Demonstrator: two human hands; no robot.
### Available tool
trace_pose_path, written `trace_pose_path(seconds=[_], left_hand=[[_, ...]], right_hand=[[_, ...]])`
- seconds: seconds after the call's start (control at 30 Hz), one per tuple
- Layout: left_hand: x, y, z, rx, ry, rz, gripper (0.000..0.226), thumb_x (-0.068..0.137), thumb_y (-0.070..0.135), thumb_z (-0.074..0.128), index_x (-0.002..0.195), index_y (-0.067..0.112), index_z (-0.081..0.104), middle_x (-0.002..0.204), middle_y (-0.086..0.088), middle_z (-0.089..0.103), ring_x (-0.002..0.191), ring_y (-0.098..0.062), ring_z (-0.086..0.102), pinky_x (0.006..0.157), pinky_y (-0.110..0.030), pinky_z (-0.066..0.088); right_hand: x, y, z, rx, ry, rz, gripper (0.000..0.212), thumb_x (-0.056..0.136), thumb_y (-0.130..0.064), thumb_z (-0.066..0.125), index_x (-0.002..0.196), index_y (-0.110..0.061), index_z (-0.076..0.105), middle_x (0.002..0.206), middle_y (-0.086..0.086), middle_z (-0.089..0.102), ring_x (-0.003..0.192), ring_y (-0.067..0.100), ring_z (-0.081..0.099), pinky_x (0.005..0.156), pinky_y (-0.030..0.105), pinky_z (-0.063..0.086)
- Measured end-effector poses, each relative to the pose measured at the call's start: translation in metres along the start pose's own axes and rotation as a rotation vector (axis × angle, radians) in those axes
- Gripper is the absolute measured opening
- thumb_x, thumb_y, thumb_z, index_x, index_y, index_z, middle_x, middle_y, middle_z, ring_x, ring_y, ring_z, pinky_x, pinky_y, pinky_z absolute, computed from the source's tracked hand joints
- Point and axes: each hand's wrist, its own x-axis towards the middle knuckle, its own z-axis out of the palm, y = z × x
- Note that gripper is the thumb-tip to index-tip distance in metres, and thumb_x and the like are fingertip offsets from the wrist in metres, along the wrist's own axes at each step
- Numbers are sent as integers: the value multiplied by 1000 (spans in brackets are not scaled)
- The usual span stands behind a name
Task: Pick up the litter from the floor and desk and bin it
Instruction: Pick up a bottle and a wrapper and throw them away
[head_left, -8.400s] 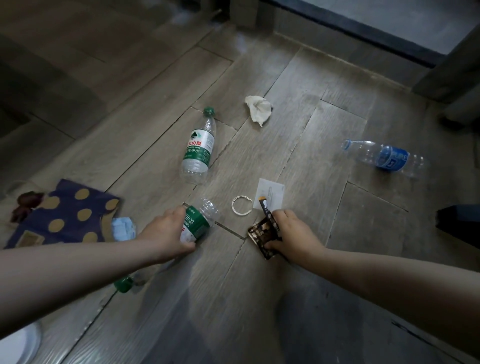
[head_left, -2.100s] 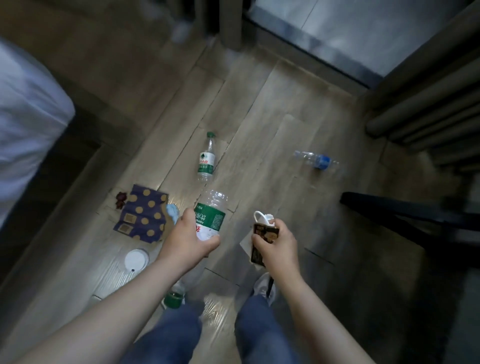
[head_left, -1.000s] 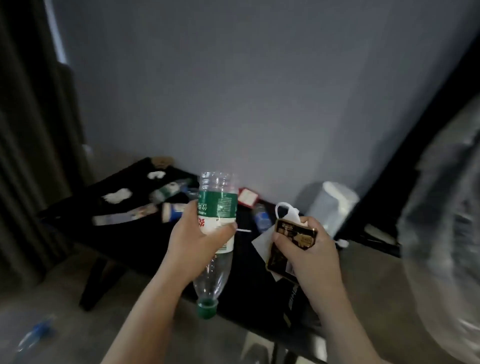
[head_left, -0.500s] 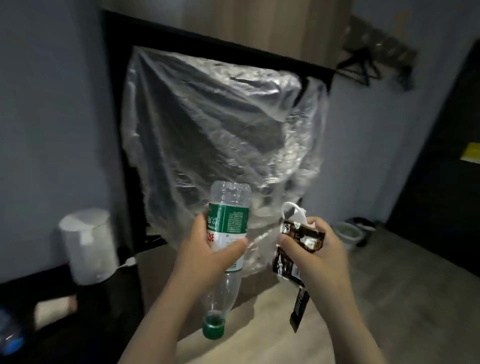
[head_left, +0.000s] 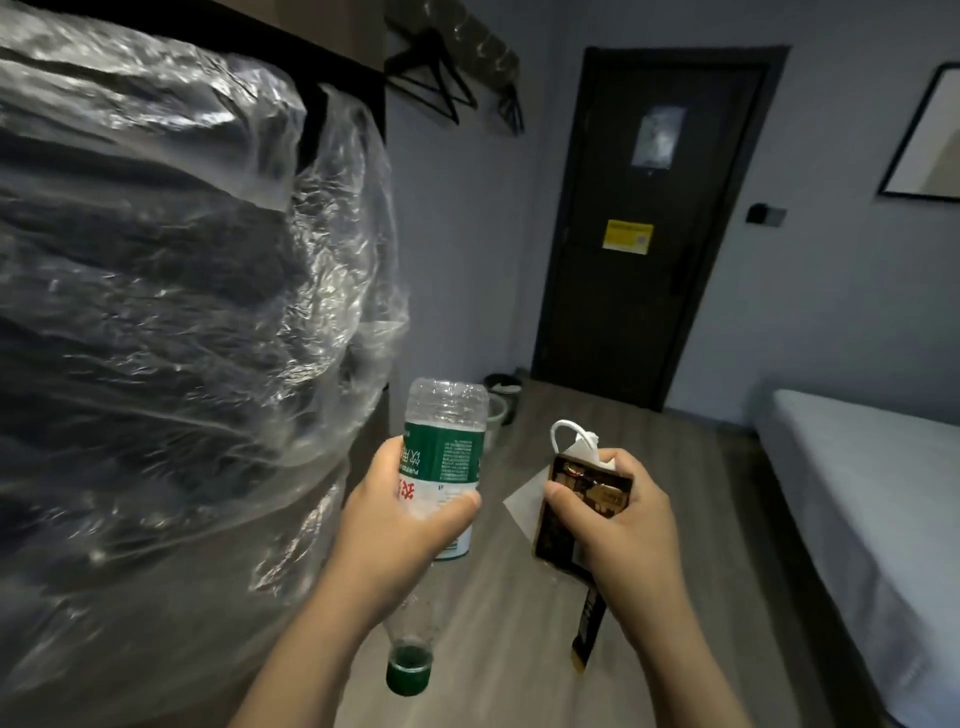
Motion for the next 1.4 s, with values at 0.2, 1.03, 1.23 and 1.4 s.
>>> trace_pose_path(seconds=[0.2, 1.03, 1.23, 1.4], left_hand=[[64, -37, 34, -57, -106, -36, 42, 59, 42, 77, 96, 40, 57, 87, 21, 69, 72, 3, 65, 61, -18, 46], [453, -110, 240, 72, -148, -44, 39, 70, 30, 79, 97, 38, 52, 84, 30, 64, 74, 15, 58, 51, 0, 38], [581, -138, 270, 58, -135, -78, 41, 67, 34, 81, 95, 40, 51, 81, 18, 64, 71, 20, 55, 48, -7, 38], [683, -153, 303, 12, -208, -73, 42, 68, 27, 81, 99, 35, 54, 78, 15, 68, 69, 10, 61, 49, -4, 40]], right_hand=[[49, 33, 12, -73, 66, 84, 16, 79, -10, 72, 80, -23, 62, 76, 1, 66, 75, 22, 66, 66, 55, 56], [454, 206, 28, -67, 109, 248, 15, 79, -11, 74, 82, -19, 61, 78, 4, 67, 75, 24, 67, 61, 53, 57], [570, 242, 67, -102, 117, 242, 15, 80, -11, 74, 83, -20, 63, 78, 2, 69, 73, 19, 67, 65, 48, 58], [658, 268, 87, -89, 131, 242, 18, 81, -13, 72, 81, -28, 63, 80, 0, 70, 74, 15, 69, 68, 47, 60]])
